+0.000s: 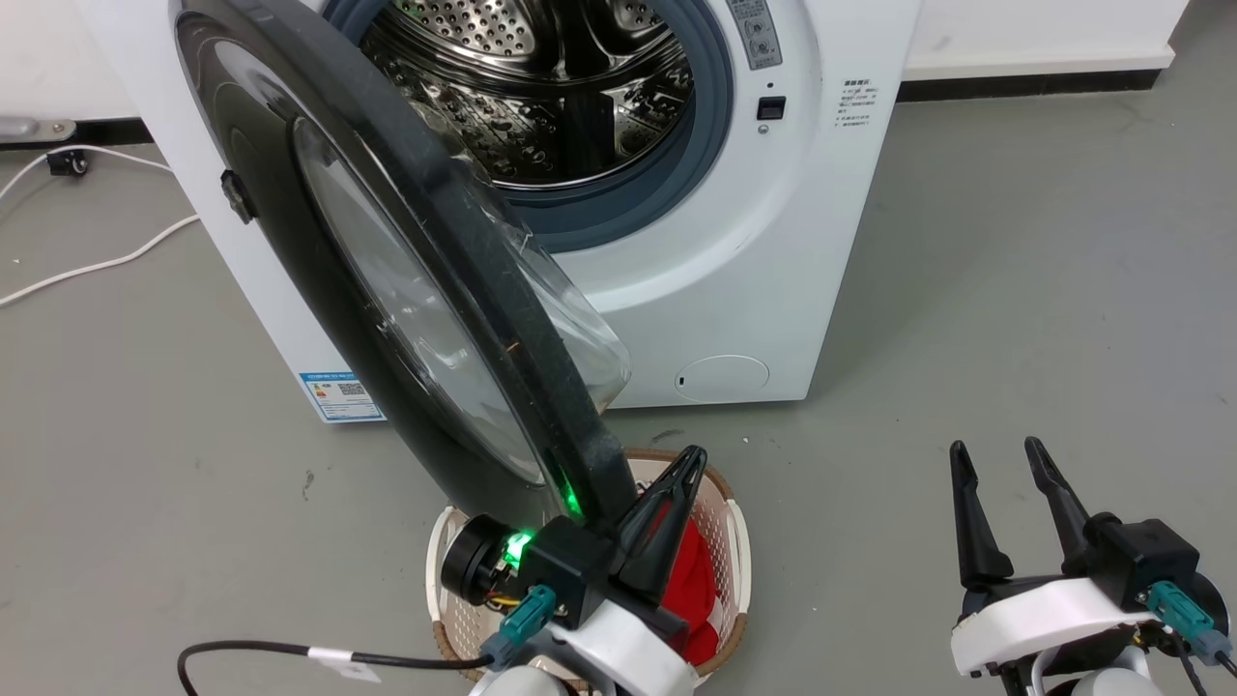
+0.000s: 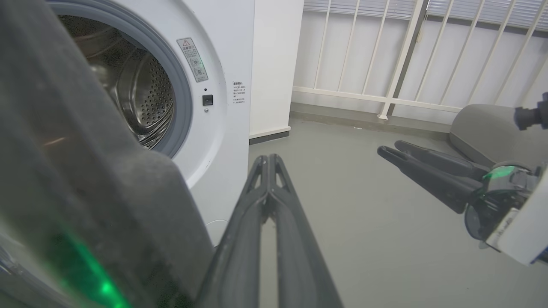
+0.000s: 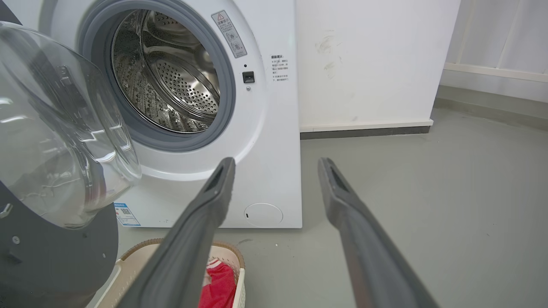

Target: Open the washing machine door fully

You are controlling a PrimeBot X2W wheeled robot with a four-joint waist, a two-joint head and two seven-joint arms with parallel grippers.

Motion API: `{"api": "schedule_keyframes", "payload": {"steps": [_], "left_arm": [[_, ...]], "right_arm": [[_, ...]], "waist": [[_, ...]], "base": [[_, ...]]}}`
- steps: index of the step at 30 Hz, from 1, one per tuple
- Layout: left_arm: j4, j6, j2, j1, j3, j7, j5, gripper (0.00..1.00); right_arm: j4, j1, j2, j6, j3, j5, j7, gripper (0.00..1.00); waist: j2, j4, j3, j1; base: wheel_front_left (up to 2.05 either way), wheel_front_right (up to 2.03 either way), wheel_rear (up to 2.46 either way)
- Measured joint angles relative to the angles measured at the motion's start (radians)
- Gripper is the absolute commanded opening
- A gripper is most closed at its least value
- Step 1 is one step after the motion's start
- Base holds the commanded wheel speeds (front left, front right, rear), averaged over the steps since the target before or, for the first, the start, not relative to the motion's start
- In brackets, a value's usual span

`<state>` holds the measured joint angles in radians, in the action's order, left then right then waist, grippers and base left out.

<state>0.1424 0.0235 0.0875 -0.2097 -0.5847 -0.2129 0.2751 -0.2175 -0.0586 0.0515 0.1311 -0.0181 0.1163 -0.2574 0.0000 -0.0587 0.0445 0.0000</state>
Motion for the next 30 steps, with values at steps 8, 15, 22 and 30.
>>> {"api": "schedule_keyframes", "payload": {"steps": [8,15,22,30], "left_arm": [[-0.080,0.047,0.034,0.075,0.012,0.001,-0.002,0.00],[-0.153,0.074,0.069,0.150,0.018,-0.004,-0.004,0.00],[-0.217,0.110,0.105,0.223,0.031,0.010,0.000,0.00],[-0.299,0.165,0.143,0.312,0.059,0.034,0.004,0.00]], "right_arm": [[-0.001,0.005,0.000,0.000,-0.001,-0.001,0.000,1.00],[0.006,0.020,0.000,0.000,-0.003,-0.002,0.004,1.00],[0.016,0.035,0.000,0.000,-0.008,-0.003,0.012,1.00],[0.029,0.059,0.000,0.000,-0.017,-0.002,0.018,1.00]], "waist": [[0.0000,0.014,-0.013,0.0000],[0.0000,0.045,-0.024,0.0000],[0.0000,0.089,-0.034,0.0000],[0.0000,0.171,-0.042,0.0000]], "base": [[0.00,0.00,0.00],[0.00,0.00,0.00],[0.00,0.00,0.00],[0.00,0.00,0.00]]}}
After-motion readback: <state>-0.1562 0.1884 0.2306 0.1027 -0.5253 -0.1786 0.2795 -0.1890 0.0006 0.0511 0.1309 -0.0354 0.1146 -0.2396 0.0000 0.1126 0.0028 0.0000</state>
